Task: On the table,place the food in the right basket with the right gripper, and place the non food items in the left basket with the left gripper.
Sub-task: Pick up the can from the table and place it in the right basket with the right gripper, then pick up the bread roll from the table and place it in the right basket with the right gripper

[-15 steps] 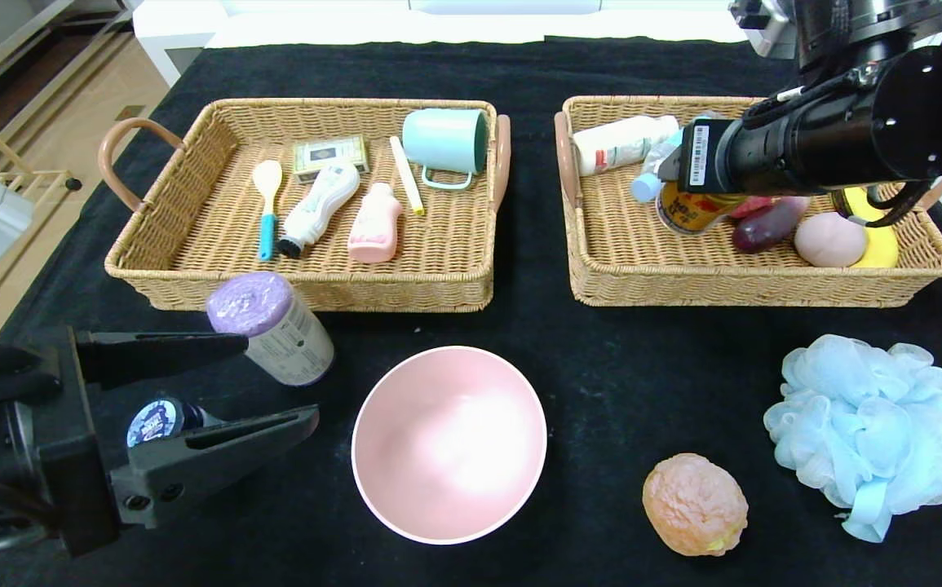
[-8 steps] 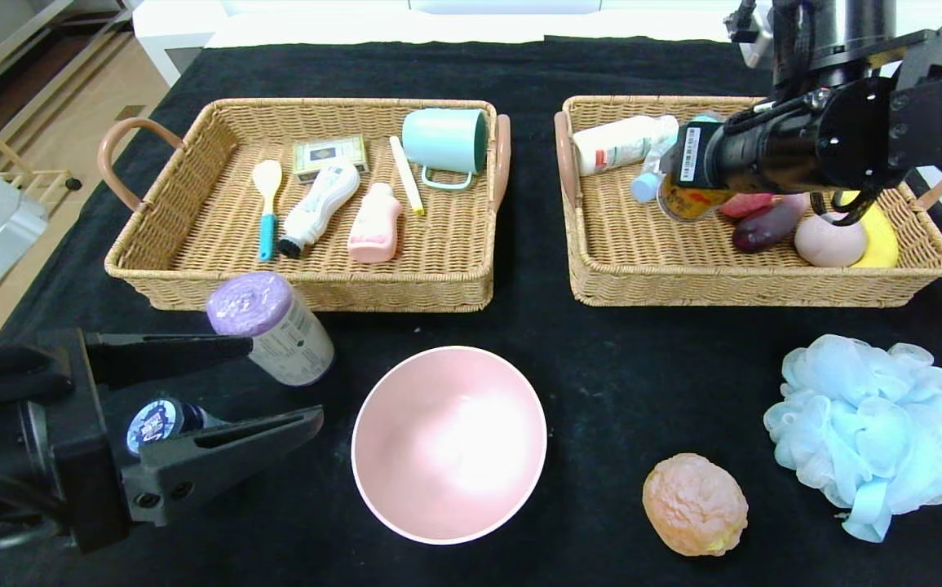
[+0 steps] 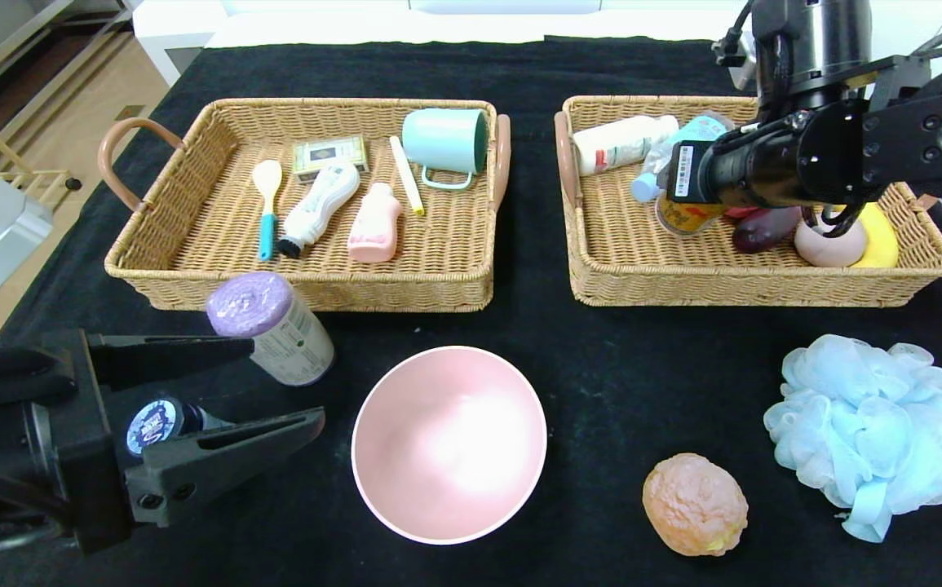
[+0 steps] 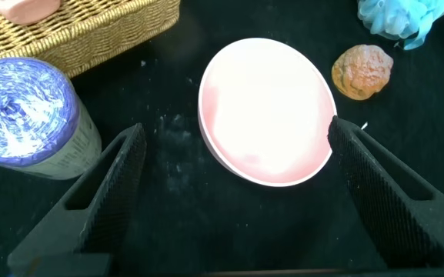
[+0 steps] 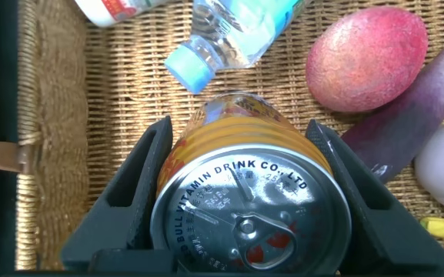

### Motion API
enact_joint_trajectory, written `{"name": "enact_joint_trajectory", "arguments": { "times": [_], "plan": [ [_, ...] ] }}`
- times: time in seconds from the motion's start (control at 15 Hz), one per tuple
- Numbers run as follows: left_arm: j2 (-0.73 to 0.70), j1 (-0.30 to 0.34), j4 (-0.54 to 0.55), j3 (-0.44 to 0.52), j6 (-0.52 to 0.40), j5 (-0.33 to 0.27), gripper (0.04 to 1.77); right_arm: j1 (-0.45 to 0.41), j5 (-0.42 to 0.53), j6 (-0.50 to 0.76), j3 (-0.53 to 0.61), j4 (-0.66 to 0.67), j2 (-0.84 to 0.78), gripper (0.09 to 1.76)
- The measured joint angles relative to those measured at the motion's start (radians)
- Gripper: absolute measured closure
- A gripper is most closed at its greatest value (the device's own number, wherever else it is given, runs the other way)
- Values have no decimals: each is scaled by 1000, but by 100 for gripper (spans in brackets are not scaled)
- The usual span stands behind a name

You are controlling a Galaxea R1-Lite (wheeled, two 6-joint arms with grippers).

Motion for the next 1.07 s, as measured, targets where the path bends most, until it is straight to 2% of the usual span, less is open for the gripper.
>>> {"name": "enact_joint_trajectory", "arguments": {
  "times": [0.33,0.67,0.87,1.07],
  "plan": [
    [1,0,0,2,1,0,9,0,1,1,0,12,0,39],
    [3,0,0,3,1,-1,9,4,-1,0,2,36,-9,27],
    [7,-1,1,4,7,-1,9,18,0,3,8,103,-45,23],
    [10,-1,0,4,12,0,9,62,-1,89,18,258,-104,20]
  ]
}}
